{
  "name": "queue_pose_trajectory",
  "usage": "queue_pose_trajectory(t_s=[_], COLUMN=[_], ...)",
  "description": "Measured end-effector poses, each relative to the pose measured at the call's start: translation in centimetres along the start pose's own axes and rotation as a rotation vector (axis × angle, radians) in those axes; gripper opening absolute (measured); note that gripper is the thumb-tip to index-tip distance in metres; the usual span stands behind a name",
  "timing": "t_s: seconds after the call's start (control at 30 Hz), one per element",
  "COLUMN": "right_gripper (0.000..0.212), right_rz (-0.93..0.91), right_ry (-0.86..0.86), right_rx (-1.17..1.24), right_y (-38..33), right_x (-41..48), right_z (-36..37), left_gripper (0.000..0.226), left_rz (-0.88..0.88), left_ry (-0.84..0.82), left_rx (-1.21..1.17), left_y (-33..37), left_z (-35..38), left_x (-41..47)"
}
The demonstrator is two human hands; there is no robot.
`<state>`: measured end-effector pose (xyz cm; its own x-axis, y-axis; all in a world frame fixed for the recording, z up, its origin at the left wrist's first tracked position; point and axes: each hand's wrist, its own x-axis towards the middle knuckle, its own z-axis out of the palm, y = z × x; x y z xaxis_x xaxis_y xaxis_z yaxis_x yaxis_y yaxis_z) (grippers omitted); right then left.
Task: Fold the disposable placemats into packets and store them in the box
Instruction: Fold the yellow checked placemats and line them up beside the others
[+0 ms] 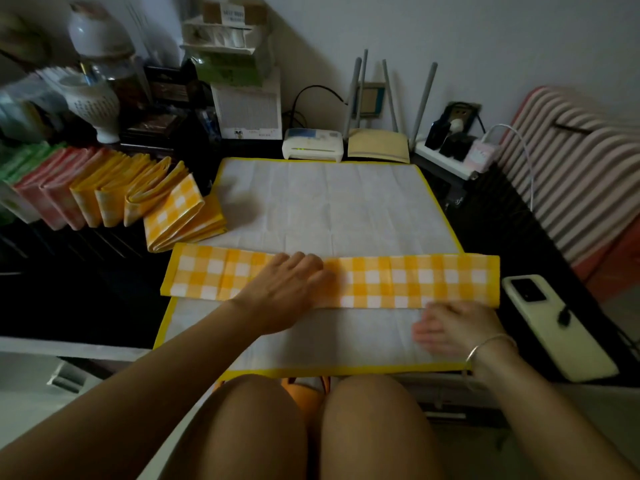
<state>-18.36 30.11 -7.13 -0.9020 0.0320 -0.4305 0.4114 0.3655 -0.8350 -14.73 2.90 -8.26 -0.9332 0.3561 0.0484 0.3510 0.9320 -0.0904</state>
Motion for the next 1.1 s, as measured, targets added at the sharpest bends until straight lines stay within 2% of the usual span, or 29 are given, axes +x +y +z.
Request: queue_pose_trajectory(t_s=[0.07,0.17,0.23,0.3,0.43,0.57,0.67,0.83,0.93,1.0,1.07,1.1], right_gripper=[0.015,0.016,0.020,0.018,0.015,0.011,0.010,0.016,0.038,0.031,0.020,0.019], right_rz=[0.193,0.263,0.294,0.310,0.294,0.257,0.141,-0.167,-0.466,-0.663,-0.793,-0.832], right_ry=[-0.111,-0.129,-0.139,-0.161,-0.196,-0.134,-0.076,0.032,0.218,0.338,0.357,0.342], right_rx=[0.254,0.516,0.600,0.632,0.615,0.555,0.527,0.205,-0.339,-0.582,-0.802,-0.912], right_y=[0.3,0.1,-0.4,-0.9,-1.2,-1.7,-2.4,-4.5,-6.6,-8.3,-10.1,-10.5], right_x=[-1.0,-1.3,-1.2,-1.0,-0.6,-0.3,-0.2,-0.5,-1.7,-2.6,-3.9,-4.2], right_z=[0.2,0.5,0.8,1.0,1.4,2.2,2.5,4.1,5.6,6.9,8.6,9.4], left_gripper=[0.051,0.052,0.044,0.043,0.063,0.064,0.062,0.055,0.049,0.052,0.054,0.051], left_rz=[-0.018,-0.116,-0.174,-0.238,-0.295,-0.312,-0.320,-0.355,-0.359,-0.306,-0.270,-0.251], left_ry=[-0.039,-0.093,-0.093,-0.102,-0.104,-0.124,-0.146,-0.137,-0.140,-0.103,-0.021,0.054], left_rx=[-0.044,-0.089,-0.109,-0.140,-0.144,-0.128,-0.109,-0.101,-0.140,-0.308,-0.514,-0.511], left_y=[0.5,1.0,1.3,1.7,2.1,2.1,2.2,2.3,2.1,1.2,-0.4,-1.1], left_z=[0.2,0.2,-0.3,-0.6,-0.3,0.0,-0.1,0.0,0.0,0.1,0.1,0.1], left_x=[-0.2,0.2,0.8,1.4,1.8,2.1,2.4,2.7,2.6,2.0,0.3,-0.9])
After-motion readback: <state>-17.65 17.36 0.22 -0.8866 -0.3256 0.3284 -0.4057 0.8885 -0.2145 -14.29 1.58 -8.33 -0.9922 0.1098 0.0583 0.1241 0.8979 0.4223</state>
